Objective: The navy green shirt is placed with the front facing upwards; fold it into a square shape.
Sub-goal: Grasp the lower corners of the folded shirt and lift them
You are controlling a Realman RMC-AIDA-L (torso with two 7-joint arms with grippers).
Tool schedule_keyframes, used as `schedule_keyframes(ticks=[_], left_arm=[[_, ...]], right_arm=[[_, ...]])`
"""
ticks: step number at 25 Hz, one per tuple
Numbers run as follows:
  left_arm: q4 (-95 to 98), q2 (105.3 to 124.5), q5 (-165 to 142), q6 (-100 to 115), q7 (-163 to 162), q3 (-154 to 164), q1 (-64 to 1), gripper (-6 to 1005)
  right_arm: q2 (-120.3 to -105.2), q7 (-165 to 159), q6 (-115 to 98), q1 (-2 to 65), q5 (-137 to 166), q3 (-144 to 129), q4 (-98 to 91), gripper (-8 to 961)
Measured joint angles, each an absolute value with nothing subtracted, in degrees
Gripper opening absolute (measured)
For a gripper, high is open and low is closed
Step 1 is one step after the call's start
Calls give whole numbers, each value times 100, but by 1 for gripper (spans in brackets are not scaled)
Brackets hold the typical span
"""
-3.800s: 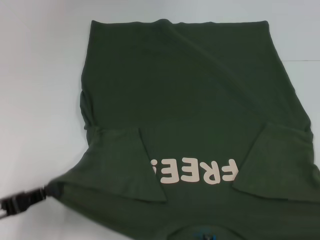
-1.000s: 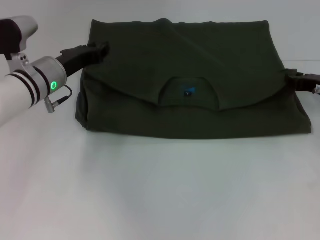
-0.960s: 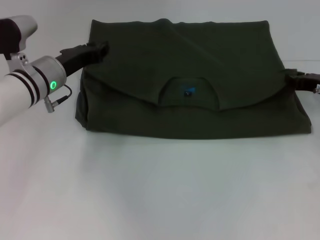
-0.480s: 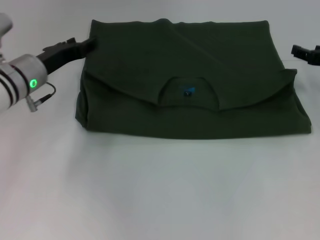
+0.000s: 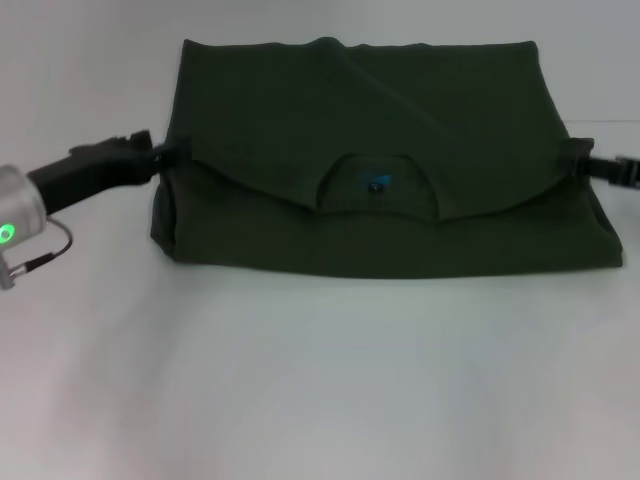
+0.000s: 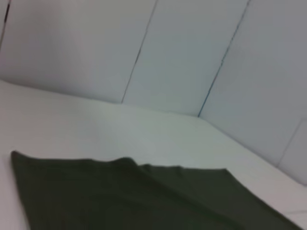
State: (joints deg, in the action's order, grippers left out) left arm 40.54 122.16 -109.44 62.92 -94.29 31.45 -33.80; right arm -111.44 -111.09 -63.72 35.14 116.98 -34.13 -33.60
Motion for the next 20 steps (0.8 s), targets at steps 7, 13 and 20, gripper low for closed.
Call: schedule_keyframes(ticks=[7, 13, 20], left_arm=[[4514, 12278, -11184, 6485, -9234, 3415, -2865, 678], [4516, 12397, -11749, 6295, -8617, 3512, -2655, 672], [4282, 12438, -11992, 5951, -8205, 3821, -2638, 650]], right_arm=[[-11150, -11417, -7209, 3212, 11600, -3138, -3460, 746], [-11154, -11561, -7262, 3186, 11580, -2995, -3414, 746], [-11160, -11713, -7219, 3189, 11561, -2962, -3405, 747]])
